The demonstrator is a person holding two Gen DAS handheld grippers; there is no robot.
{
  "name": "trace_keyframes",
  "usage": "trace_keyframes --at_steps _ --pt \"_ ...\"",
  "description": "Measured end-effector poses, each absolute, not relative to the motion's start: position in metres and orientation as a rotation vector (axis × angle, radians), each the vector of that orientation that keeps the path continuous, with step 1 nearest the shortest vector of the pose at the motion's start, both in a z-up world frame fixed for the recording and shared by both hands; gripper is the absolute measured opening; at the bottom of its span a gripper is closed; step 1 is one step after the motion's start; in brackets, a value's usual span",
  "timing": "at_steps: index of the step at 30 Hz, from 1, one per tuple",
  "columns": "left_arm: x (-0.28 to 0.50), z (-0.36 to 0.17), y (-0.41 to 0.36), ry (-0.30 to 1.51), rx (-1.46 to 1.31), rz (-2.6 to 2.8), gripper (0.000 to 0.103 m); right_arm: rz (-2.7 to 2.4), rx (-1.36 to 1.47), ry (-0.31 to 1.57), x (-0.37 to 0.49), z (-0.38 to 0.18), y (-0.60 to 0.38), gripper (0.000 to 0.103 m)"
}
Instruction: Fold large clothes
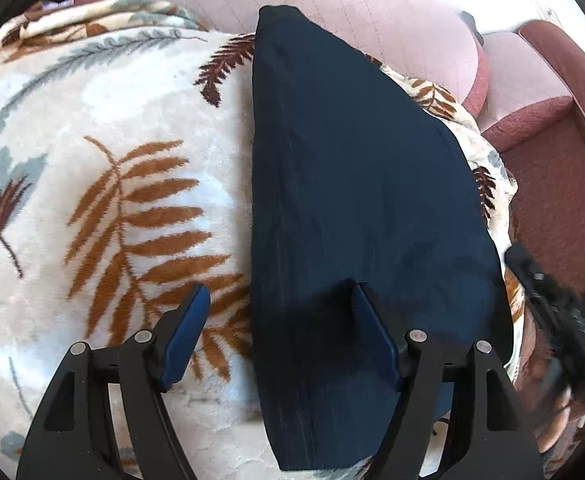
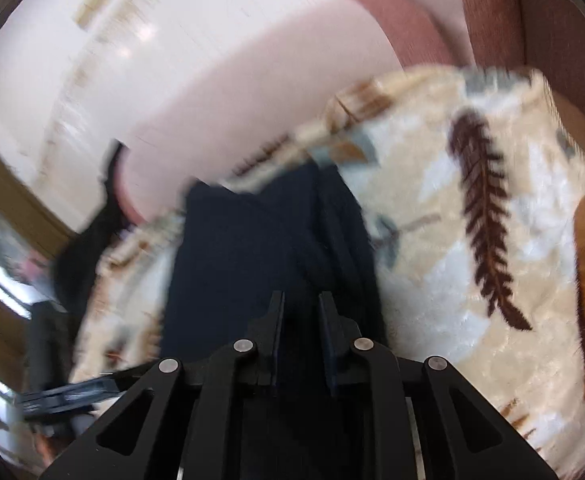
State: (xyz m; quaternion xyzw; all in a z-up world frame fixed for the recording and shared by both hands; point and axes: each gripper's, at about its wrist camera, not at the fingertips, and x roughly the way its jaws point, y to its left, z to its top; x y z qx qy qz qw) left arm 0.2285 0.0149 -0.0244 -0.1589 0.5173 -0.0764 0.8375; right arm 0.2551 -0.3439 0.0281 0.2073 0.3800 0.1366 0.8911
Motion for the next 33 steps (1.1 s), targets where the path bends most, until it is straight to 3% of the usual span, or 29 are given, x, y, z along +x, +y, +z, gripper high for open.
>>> trace_keyframes --at_steps 3,5,6,12,14,16,17,27,30,32,33 --pt "0.224 -0.026 0.012 1.101 -0.327 -0.152 0.073 0.264 0.336 0.862 0.255 0.012 -0.337 0.023" --pt "0.224 -0.025 0.010 1.111 -0.331 -0.146 0.073 0.197 0.170 0.983 0.262 -0.021 -0.325 0.020" --pt "0.223 -0.026 0.009 1.122 -0.332 -0.147 0.073 0.194 0.143 0.957 0.258 -0.024 -0.324 0.020" --pt "0.221 -0.021 0.016 1.135 -0.378 -0.195 0.073 0.210 0.235 0.946 0.264 0.007 -0.338 0.025" --pt "0.227 -0.020 0.032 1.127 -0.503 -0.243 0.073 0.205 0.354 0.885 0.271 0.026 -0.356 0.035" --pt "0.236 -0.021 0.044 1.126 -0.590 -0.259 0.073 0.182 0.447 0.848 0.278 0.031 -0.364 0.068" --pt "0.242 -0.023 0.050 1.129 -0.626 -0.259 0.073 0.181 0.492 0.848 0.287 0.029 -0.368 0.070" --pt "0.295 -0.051 0.037 1.207 -0.732 -0.334 0.076 0.356 0.714 1.059 0.349 -0.042 -0.353 0.074" --pt "0.300 -0.058 0.032 1.211 -0.749 -0.338 0.079 0.411 0.696 1.030 0.349 -0.045 -0.351 0.077" --pt "0.298 -0.054 0.030 1.188 -0.745 -0.331 0.074 0.401 0.682 1.022 0.346 -0.043 -0.350 0.070" --pt "0.298 -0.052 0.029 1.180 -0.733 -0.322 0.067 0.393 0.657 1.020 0.345 -0.042 -0.347 0.049"
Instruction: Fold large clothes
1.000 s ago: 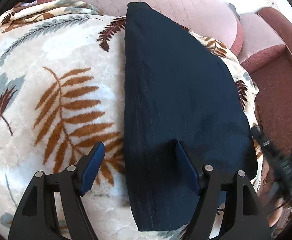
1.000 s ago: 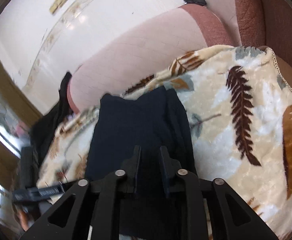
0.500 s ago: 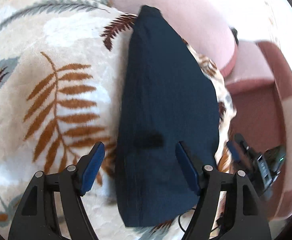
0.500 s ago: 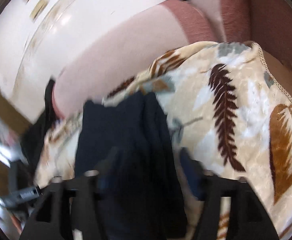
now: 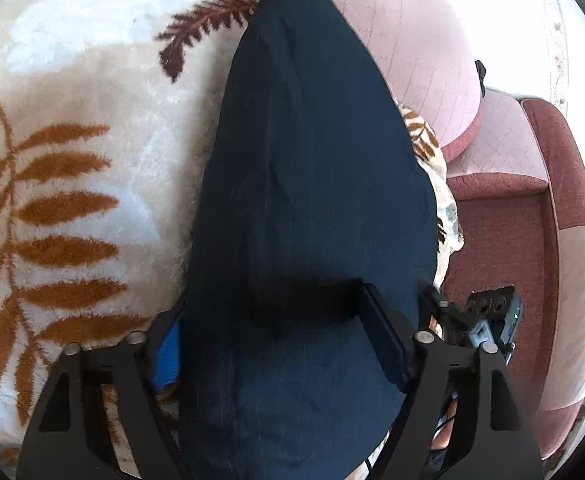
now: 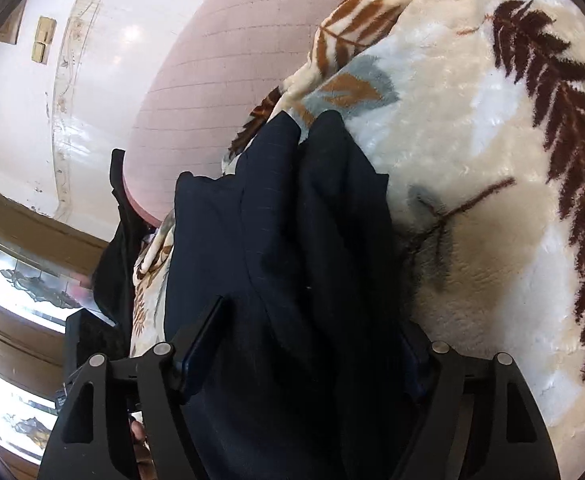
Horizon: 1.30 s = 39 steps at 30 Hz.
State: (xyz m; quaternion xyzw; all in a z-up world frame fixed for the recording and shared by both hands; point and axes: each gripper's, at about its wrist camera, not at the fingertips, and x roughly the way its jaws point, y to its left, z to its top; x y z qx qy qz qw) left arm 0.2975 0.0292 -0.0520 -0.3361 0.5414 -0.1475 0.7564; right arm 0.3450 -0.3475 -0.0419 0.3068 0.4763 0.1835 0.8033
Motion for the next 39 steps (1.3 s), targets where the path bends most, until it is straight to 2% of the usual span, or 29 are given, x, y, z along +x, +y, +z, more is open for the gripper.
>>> trace_keyframes --at_steps 1,2,3,4,5,8,16,24,27,28,29,32,34,39 --pt "0.297 -0.049 0.028 1.176 -0.703 -0.302 0.055 0.381 0.612 1.020 0.344 -0.039 -0.343 0.032" --pt "0.295 -0.046 0.027 1.173 -0.681 -0.295 0.046 0.375 0.571 1.002 0.341 -0.033 -0.340 0.027" --pt "0.293 -0.042 0.027 1.158 -0.670 -0.291 0.040 0.375 0.553 0.992 0.342 -0.029 -0.335 0.020" --pt "0.291 -0.039 0.027 1.145 -0.660 -0.290 0.031 0.363 0.525 0.976 0.339 -0.023 -0.331 0.017" --pt "0.287 -0.031 0.026 1.122 -0.641 -0.296 0.025 0.348 0.502 0.960 0.335 -0.016 -0.326 0.016" --pt "0.277 -0.020 0.025 1.085 -0.607 -0.283 0.021 0.331 0.491 0.927 0.325 0.000 -0.317 0.014" --pt "0.220 0.007 0.037 1.021 -0.506 -0.247 0.020 0.359 0.517 0.906 0.279 0.032 -0.295 0.013" --pt "0.135 0.028 0.096 1.005 -0.491 -0.196 0.020 0.491 0.639 0.947 0.202 0.037 -0.255 0.013" --pt "0.097 0.021 0.117 1.013 -0.473 -0.167 0.026 0.538 0.716 0.949 0.164 0.023 -0.239 0.014" --pt "0.089 0.013 0.122 1.027 -0.468 -0.151 0.032 0.534 0.727 0.957 0.158 0.014 -0.236 0.014" --pt "0.084 0.000 0.126 1.058 -0.451 -0.126 0.037 0.517 0.715 0.971 0.153 0.003 -0.231 0.015" --pt "0.081 -0.035 0.131 1.172 -0.433 -0.071 0.039 0.372 0.576 1.076 0.145 -0.034 -0.216 0.027" --pt "0.068 -0.031 0.143 1.137 -0.473 -0.100 0.039 0.357 0.604 1.052 0.141 -0.026 -0.222 0.029" --pt "0.055 0.006 0.141 0.956 -0.348 -0.051 0.039 0.299 0.565 0.899 0.139 0.026 -0.233 0.033"
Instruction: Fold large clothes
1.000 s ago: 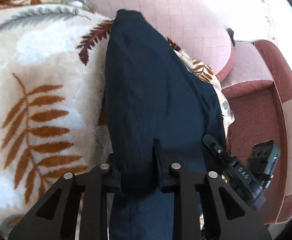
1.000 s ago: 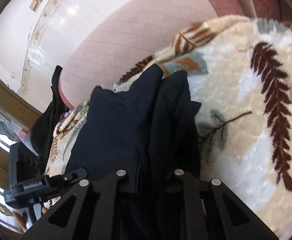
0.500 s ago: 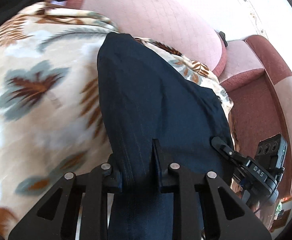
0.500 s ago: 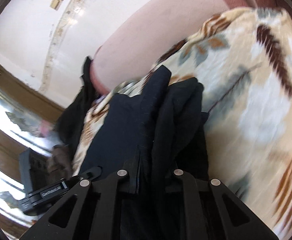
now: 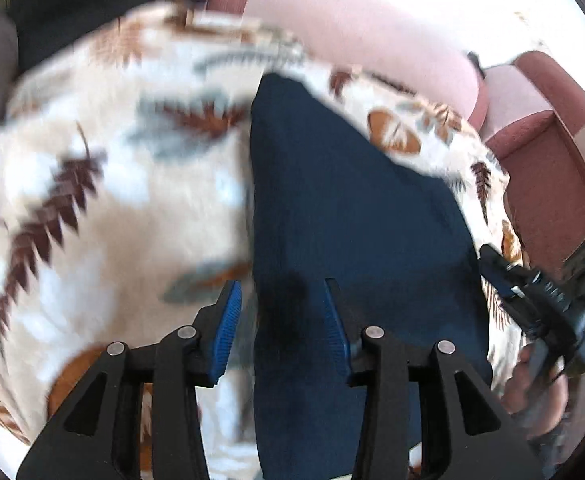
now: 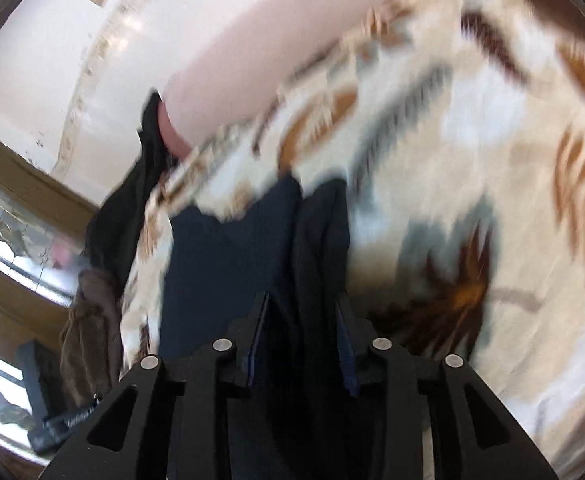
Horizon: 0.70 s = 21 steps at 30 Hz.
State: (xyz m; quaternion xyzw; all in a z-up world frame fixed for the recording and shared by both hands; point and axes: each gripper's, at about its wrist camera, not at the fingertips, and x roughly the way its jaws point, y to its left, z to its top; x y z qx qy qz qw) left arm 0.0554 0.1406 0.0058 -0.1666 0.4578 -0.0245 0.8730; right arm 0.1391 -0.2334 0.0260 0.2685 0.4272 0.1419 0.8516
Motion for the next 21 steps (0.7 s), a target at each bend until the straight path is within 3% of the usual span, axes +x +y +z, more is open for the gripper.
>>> trace_keyframes --at_steps 4,7,10,18,21 --pt "0.075 0.002 0.122 0.913 -0.296 -0.040 0.048 0.382 0.510 0.814 0.144 0.038 -0.207 0.033" --pt "0.093 -0.023 0.119 0.978 -0.274 -0.020 0.049 0.355 0.373 0.859 0.158 0.013 -0.185 0.028" --pt "0.103 -0.047 0.121 1.001 -0.293 0.002 0.068 0.269 0.258 0.940 0.171 -0.029 -0.178 0.017" --pt "0.101 -0.059 0.136 1.030 -0.439 -0.030 0.071 0.280 0.296 0.927 0.167 -0.028 -0.191 0.017" --pt "0.092 -0.051 0.132 1.013 -0.384 -0.016 0.071 0.278 0.338 0.919 0.149 -0.009 -0.196 0.023"
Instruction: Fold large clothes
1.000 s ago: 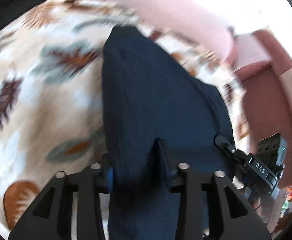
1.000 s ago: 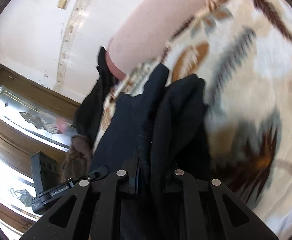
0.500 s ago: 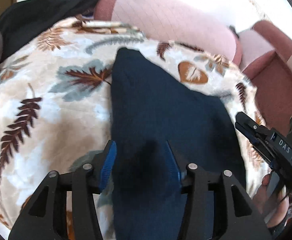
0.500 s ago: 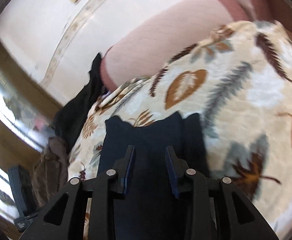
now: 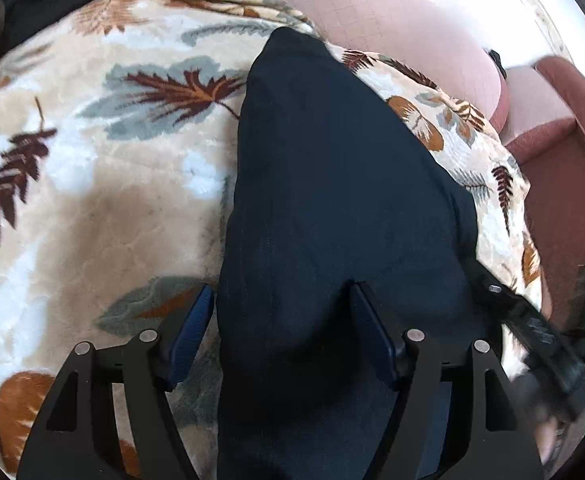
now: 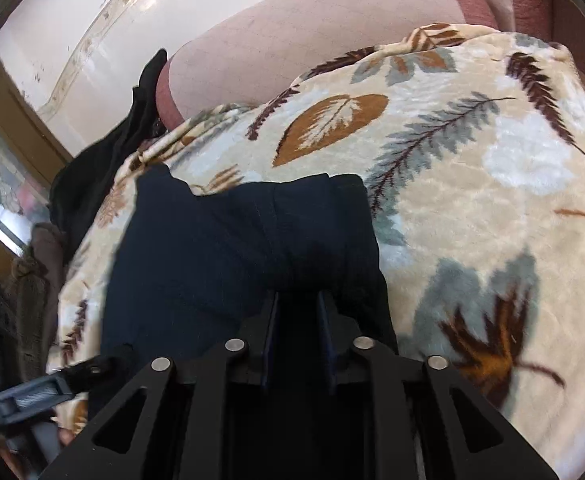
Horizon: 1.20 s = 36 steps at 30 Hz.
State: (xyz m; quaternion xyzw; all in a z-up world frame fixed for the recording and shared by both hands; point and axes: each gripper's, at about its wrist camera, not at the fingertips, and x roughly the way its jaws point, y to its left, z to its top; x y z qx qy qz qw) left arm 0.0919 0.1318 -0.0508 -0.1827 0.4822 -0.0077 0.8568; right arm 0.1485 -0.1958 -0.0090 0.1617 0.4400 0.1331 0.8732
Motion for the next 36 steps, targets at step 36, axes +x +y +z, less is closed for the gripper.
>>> trace_keyframes --at_steps 36 --pt "0.001 -0.041 0.107 1.012 -0.151 -0.030 0.071 0.230 0.233 0.943 0.033 0.013 -0.214 0.040"
